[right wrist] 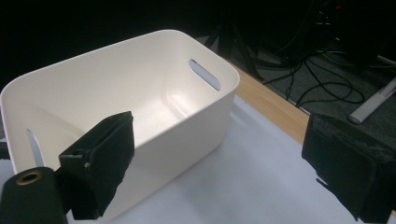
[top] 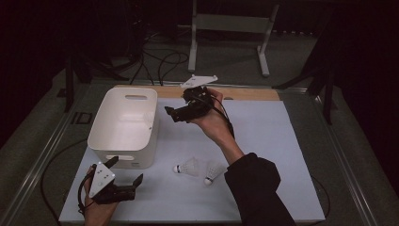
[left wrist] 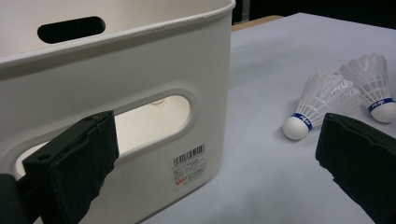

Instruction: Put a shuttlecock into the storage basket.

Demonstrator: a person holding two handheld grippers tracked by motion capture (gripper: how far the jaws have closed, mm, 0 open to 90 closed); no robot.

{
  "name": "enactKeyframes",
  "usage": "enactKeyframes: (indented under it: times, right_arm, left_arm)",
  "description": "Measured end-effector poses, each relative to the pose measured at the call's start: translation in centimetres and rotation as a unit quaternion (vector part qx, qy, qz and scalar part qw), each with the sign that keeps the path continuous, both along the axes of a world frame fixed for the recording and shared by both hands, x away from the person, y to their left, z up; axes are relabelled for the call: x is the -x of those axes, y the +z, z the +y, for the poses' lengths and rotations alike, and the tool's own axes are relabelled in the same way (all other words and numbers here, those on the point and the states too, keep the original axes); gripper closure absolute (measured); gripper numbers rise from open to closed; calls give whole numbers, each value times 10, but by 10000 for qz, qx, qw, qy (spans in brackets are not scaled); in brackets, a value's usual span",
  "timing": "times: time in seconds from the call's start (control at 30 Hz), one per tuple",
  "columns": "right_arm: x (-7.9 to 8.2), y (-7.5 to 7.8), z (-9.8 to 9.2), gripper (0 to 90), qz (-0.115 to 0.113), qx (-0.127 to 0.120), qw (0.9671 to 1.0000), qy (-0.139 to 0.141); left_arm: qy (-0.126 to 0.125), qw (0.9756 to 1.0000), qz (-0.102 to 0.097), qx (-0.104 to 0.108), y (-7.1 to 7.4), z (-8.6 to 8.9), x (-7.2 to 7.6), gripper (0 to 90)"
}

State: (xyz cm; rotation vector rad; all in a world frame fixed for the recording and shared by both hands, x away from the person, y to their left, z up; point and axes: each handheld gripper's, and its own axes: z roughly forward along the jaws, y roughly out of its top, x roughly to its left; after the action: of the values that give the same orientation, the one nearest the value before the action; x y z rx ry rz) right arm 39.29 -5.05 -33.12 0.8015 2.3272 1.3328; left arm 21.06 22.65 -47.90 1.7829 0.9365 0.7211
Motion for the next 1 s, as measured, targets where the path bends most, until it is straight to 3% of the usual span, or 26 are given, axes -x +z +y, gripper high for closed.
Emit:
enactKeyframes:
  times: [0.43, 1.0]
  right_arm:
    - [5, -6, -21, 90, -121, 23, 9999, -71]
    - [14, -26, -46, 89, -52, 20, 9997, -244]
  left_arm:
    - [-11, 10000, 12, -23, -1, -1, -1, 0]
    - [-29, 10000, 21, -40, -1, -2, 0, 0]
